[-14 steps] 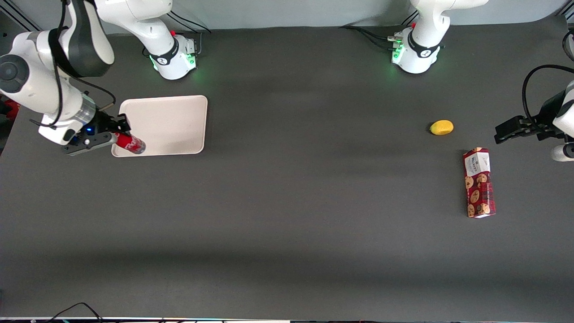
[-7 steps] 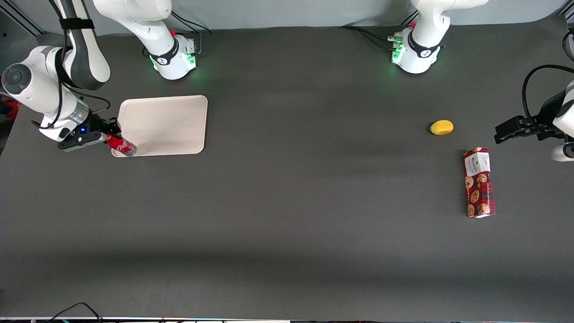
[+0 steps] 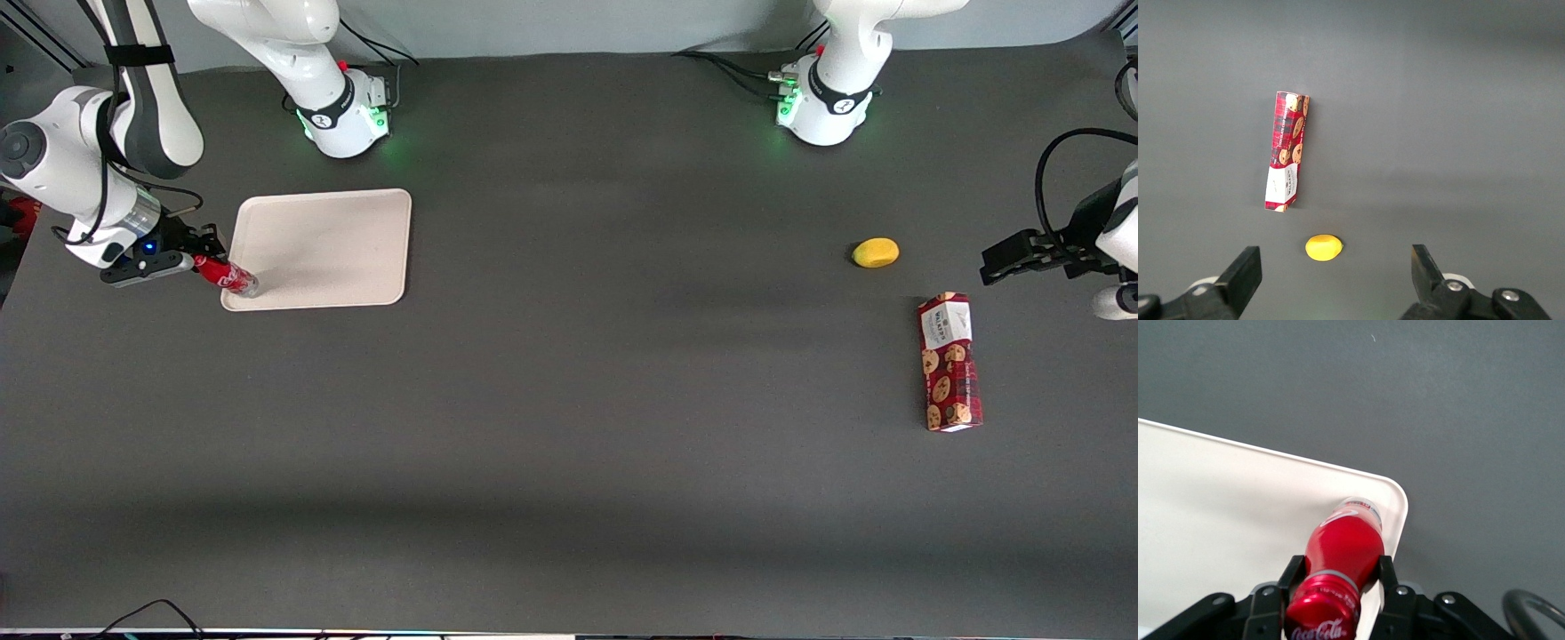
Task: Place coke bottle on tray
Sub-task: 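Lower the bottle onto the tray's edge and open the right gripper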
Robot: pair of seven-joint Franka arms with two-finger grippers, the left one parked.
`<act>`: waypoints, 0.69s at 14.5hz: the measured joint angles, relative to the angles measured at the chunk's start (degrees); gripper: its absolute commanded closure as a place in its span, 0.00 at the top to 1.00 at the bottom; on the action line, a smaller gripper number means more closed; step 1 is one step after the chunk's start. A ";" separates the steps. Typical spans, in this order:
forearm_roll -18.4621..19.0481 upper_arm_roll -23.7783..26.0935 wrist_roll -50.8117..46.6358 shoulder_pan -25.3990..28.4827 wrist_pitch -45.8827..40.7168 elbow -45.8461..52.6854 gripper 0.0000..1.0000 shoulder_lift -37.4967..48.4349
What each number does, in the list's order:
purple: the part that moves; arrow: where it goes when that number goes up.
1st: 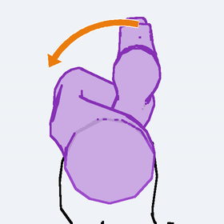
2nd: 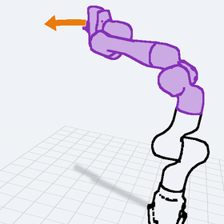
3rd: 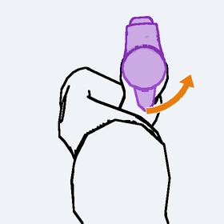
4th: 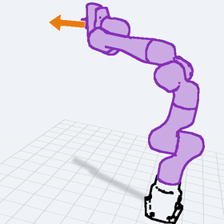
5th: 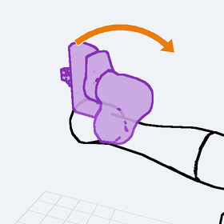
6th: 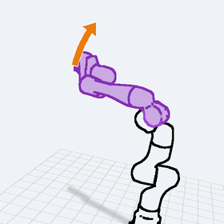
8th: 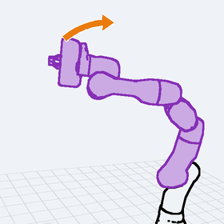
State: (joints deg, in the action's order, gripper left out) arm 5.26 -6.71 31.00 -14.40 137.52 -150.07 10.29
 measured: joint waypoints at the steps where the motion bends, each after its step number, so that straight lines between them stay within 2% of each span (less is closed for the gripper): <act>1: 0.01 0.01 0.16 -0.55 0.14 -0.24 0.00 0.00; 4: 0.02 0.04 0.33 -1.47 0.63 -0.76 0.00 -0.16; 5: 0.02 0.05 0.33 -1.52 0.67 -0.76 0.33 -0.36; 6: 0.02 0.06 0.33 -1.53 0.74 -0.76 0.50 -0.65; 7: 0.02 0.07 0.33 -1.53 0.80 -0.76 0.58 -0.97; 8: 0.02 0.08 0.33 -1.53 0.89 -0.71 0.85 -1.25; 9: 0.02 0.11 0.33 -1.54 0.90 -0.55 0.95 -1.29; 10: 0.02 0.12 0.33 -1.55 0.94 -0.43 1.00 -1.29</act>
State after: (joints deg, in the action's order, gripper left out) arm 5.28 -6.59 31.33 -15.95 138.46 -150.51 9.00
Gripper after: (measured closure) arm 0.401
